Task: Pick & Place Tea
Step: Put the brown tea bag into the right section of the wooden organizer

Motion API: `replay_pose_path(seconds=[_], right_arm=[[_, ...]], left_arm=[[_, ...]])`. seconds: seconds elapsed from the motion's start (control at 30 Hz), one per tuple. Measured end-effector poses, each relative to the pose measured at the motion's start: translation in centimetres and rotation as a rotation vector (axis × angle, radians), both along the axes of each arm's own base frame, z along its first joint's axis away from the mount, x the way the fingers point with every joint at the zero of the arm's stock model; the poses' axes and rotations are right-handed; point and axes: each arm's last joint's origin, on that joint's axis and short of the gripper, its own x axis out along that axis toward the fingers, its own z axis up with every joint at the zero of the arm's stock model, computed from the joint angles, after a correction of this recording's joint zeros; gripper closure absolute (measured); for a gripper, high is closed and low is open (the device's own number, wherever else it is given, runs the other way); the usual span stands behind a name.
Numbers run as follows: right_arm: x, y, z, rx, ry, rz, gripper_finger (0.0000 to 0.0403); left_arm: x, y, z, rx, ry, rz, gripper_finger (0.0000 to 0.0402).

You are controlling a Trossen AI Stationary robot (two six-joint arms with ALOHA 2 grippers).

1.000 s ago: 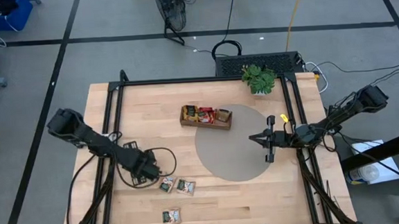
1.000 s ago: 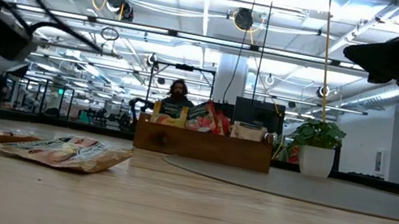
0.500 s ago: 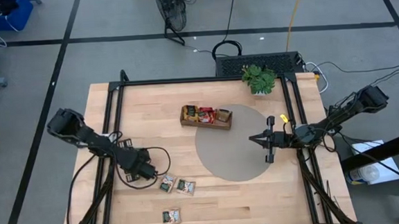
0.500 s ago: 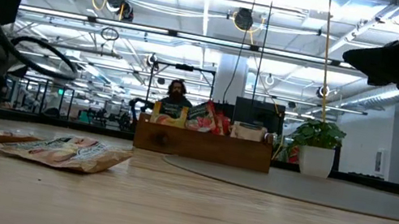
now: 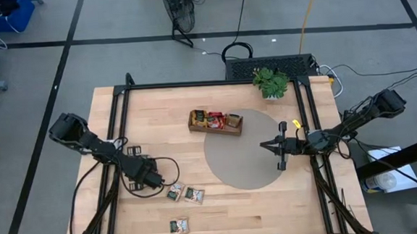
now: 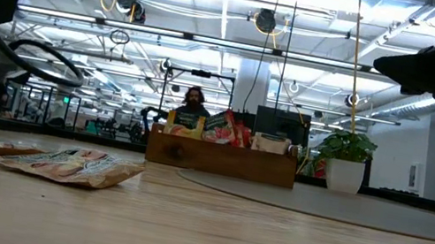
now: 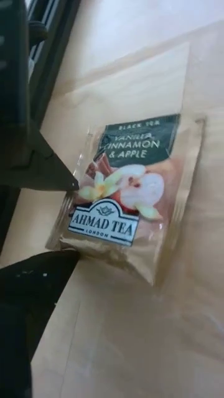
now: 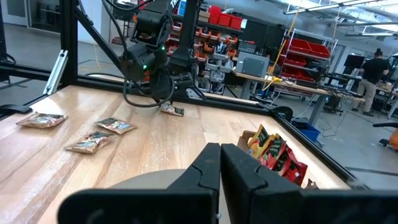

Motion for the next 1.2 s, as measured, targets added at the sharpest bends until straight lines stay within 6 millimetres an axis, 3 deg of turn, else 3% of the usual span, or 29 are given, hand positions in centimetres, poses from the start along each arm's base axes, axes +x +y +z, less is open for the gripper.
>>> replay_pose_path(seconds=[0.27, 0.47, 0.6, 0.7, 0.93, 1.13, 1.2], right_arm=[[0.0, 0.0, 0.0, -0.001, 0.002, 0.000, 0.0399], [0.0, 0.0, 0.0, 0.002, 0.003, 0.000, 0.0399], [0.0, 0.0, 0.0, 0.010, 0.002, 0.000, 0.0399], [0.0, 0.0, 0.0, 0.010, 0.002, 0.001, 0.0399], [0.2, -0.4, 0.1, 0.058, -0.023, -0.033, 0.0399], [0.7, -1.8, 0.1, 0.172, -0.057, -0.127, 0.0399], [1.0, -2.3, 0.0, 0.203, -0.071, -0.158, 0.0399]], left_arm=[[0.1, -0.1, -0.1, -0.023, -0.001, -0.017, 0.0305], [0.2, -0.2, -0.1, -0.039, -0.013, -0.013, 0.0386], [0.7, -0.5, 0.2, -0.023, -0.039, 0.004, 0.0395], [3.2, -1.0, 1.4, 0.100, -0.230, -0.076, 0.0398], [8.8, -1.7, 6.7, 0.336, -0.515, -0.342, 0.0399], [13.4, -1.0, 9.6, 0.670, -0.568, -0.601, 0.0400], [14.6, -0.4, 9.9, 0.804, -0.492, -0.687, 0.0400]])
